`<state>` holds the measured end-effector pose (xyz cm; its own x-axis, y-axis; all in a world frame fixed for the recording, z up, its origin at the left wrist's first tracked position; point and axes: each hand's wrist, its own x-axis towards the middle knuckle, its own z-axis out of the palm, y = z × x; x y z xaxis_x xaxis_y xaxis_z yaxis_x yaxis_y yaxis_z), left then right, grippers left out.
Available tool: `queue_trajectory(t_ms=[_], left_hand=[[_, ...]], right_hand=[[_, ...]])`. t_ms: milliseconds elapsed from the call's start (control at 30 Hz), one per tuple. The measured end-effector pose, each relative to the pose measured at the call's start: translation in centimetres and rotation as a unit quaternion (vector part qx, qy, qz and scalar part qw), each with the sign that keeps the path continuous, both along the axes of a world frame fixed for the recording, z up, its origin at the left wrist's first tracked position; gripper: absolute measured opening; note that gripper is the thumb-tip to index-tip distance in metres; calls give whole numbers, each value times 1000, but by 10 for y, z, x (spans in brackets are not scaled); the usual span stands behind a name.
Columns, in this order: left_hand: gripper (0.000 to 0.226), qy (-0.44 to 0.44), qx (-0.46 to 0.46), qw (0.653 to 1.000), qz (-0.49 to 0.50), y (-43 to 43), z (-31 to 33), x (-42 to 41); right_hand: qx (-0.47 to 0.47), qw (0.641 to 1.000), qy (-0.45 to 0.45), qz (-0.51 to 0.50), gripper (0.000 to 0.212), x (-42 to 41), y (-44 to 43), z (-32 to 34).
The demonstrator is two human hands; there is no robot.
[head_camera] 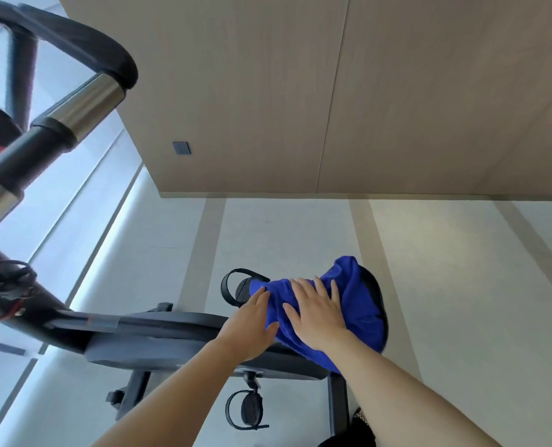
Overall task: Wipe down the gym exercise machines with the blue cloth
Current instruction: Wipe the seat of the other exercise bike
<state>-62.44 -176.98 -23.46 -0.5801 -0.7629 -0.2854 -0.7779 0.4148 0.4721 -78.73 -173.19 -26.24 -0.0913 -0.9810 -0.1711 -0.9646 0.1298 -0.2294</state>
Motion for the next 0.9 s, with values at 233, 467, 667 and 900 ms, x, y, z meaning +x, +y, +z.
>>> queue_trajectory(t_ms=[233,467,667,900], left_hand=[[80,-67,-5,997,-34,-12,-7,-22],[59,-77,-44,995,-43,-12,-18,-72],[54,-50,-29,998,-3,-12,-24,-138],[62,-53,22,998,10,-25,-19,-170]], right_hand=[[-47,995,54,71,48,-19,-7,-7],[-94,990,7,107,42,-72,-12,-7],[-36,993,-69,86,40,-139,-30,-1],[19,981,-185,63,37,-163,-43,-7]])
